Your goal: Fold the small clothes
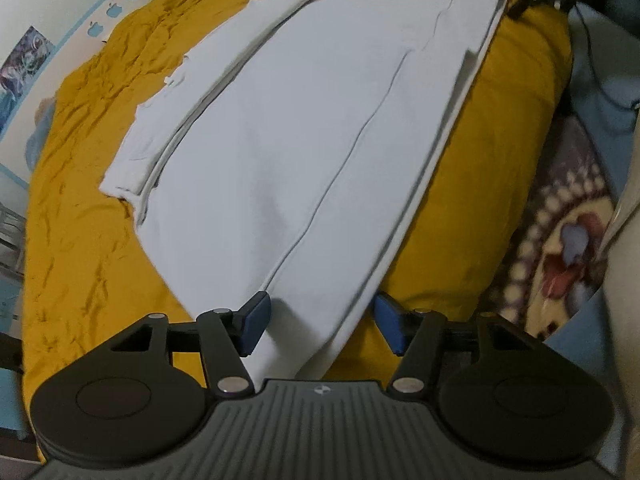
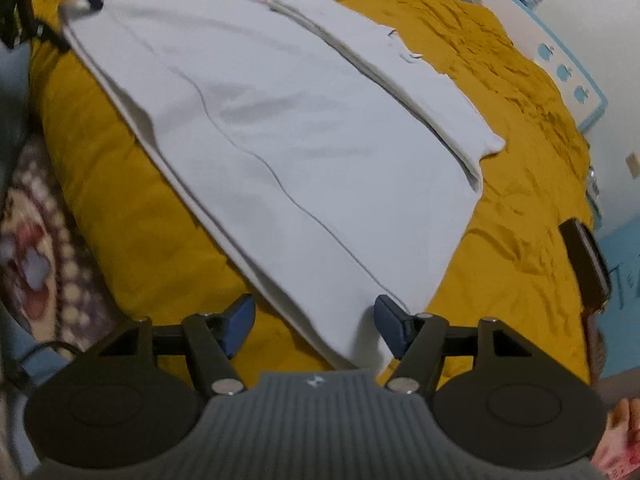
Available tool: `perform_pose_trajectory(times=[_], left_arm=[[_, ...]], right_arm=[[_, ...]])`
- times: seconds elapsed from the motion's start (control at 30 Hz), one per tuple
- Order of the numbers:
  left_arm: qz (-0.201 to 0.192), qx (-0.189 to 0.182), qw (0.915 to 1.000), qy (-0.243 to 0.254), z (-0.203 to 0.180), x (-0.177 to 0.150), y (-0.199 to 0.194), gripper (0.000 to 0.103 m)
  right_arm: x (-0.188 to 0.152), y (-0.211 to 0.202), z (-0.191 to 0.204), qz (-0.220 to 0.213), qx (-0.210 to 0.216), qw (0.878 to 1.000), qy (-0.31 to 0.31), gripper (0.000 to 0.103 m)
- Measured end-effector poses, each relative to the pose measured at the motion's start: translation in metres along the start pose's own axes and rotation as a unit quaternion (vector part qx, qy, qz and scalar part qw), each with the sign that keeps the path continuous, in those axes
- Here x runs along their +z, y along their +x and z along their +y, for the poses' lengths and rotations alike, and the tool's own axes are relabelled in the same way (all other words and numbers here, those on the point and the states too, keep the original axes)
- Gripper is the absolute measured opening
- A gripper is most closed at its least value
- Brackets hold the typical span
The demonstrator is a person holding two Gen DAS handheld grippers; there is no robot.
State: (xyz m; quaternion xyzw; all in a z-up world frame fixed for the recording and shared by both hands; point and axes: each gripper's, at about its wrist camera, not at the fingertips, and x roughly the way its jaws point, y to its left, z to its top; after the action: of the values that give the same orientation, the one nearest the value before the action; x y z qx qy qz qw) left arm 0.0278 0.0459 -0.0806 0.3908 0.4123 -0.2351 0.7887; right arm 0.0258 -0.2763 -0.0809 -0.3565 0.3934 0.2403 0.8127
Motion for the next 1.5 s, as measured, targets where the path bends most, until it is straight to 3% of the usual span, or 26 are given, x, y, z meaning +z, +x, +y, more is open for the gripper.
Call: perform_pose_trajectory(times=[0.17,0.27,0.47,0.53,0.6,0.7,0.8,0.9,1.07,1.2,1.23,1.3,1.33,1.5], left_arm=[[0.013,0.037,0.9988,0.028,-0.004,-0.011,0.000,0.072],[0.017,0.050,0.9984,0.017,0.001,-0.014,0.003,0.077],[0.017,0.054,0.9984,0.009,0.004,-0.014,0.013,0.082],[0.018,0.054,0.9984,0.006,0.005,-0.013,0.017,0.082],[0.019,0.052,0.9985,0.005,0.006,-0.012,0.018,0.082],[0.015,0.043,0.9990,0.000,0.009,-0.014,0.013,0.074],[0.006,0.046,0.9989,-0.006,0.009,-0.015,0.007,0.061],[-0.002,0.058,0.9983,-0.006,0.008,-0.014,0.004,0.060],[-0.002,0.072,0.9971,0.022,-0.001,-0.012,0.013,0.059],[-0.010,0.068,0.9974,0.022,-0.004,-0.011,0.009,0.025],[-0.017,0.076,0.9968,0.015,-0.003,-0.010,0.005,0.019],[-0.025,0.082,0.9963,-0.006,0.002,-0.007,-0.001,0.010],[-0.027,0.077,0.9964,-0.022,0.006,-0.006,-0.004,0.009],[-0.041,0.068,0.9940,-0.075,0.024,0.002,-0.011,0.007]], right_arm=[[-0.003,-0.002,-0.004,0.010,-0.002,1.000,-0.025,0.062],[-0.007,0.000,-0.005,0.014,-0.005,0.999,-0.036,0.062],[-0.007,0.002,-0.012,0.010,-0.016,0.999,-0.035,0.046],[-0.006,0.003,-0.011,0.010,-0.015,0.999,-0.043,0.029],[-0.005,0.001,-0.010,0.006,-0.009,0.999,-0.048,0.000],[-0.002,-0.008,-0.013,0.003,-0.014,0.998,-0.056,0.000],[0.001,-0.023,-0.034,-0.007,-0.005,1.000,-0.011,0.000],[-0.001,-0.030,-0.042,-0.008,0.016,1.000,0.004,0.000],[-0.008,-0.001,-0.021,0.020,0.025,0.999,-0.023,0.000],[-0.011,0.004,-0.014,0.017,0.017,0.999,-0.031,0.001],[-0.012,0.002,-0.014,0.013,0.016,0.999,-0.034,0.005],[-0.014,-0.004,-0.012,0.002,0.015,0.999,-0.043,0.040],[-0.015,-0.006,-0.011,-0.001,0.012,0.999,-0.050,0.044],[-0.017,0.002,-0.003,0.012,0.002,0.996,-0.088,0.039]])
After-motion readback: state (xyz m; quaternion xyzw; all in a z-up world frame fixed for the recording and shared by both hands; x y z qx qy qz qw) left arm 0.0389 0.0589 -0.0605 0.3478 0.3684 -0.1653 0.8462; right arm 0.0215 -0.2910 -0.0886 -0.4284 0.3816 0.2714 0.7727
